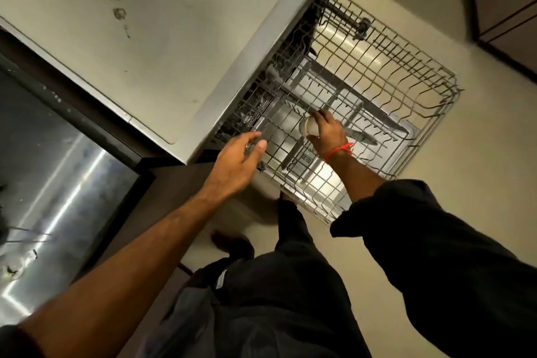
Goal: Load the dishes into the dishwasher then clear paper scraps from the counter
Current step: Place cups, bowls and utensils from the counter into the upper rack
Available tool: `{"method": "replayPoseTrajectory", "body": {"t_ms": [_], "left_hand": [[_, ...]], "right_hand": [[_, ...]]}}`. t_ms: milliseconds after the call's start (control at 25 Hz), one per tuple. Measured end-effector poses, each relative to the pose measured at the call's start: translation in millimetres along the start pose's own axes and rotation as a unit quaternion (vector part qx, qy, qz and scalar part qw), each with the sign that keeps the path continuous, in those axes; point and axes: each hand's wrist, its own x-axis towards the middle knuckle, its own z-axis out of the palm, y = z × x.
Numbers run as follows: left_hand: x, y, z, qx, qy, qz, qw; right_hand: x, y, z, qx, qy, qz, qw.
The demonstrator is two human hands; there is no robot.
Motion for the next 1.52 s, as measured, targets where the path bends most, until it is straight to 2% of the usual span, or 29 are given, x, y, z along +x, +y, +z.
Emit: {"method": "replayPoseTrajectory", "body": {"t_ms": [200,320,480,640,960,1040,1120,1280,1400,1520], "left_hand": [[4,-6,5,0.007,-0.005,-0.025,1.000],[4,-6,7,-0.001,-0.003,-0.029,1.000],[-1,-4,9,0.004,0.000,-0.016,1.000],[-4,-11,9,0.002,0.005,-0.017,1.000],[-12,-21,15,-0.002,0.021,-0.024,0.999],[-13,-21,15,0.001,0.022,-0.018,1.000],[-14,-22,14,-0.001,0.029,-0.008,1.000],[-20,-25,6,-0.015,0.057,0.025,0.998],[-31,-32,-8,-0.028,0.078,0.063,0.995],[-58,-51,-32,-0.047,0.124,0.099,0.986]], "right_hand": [[23,6,11,-0.063,-0.054,-0.003,0.997],[17,13,10,-0.084,-0.026,-0.081,0.993],[2,31,6,-0.116,-0.038,-0.207,0.971],[7,33,7,-0.176,-0.100,-0.172,0.964],[22,22,11,-0.217,-0.163,-0.136,0.953],[25,26,9,-0.192,-0.178,-0.120,0.958],[20,30,4,-0.148,-0.152,-0.093,0.973],[-8,17,-6,-0.015,0.013,-0.088,0.996],[-37,-23,-13,0.110,0.046,-0.131,0.984],[-73,-95,-21,0.225,0.055,-0.187,0.955]]}}
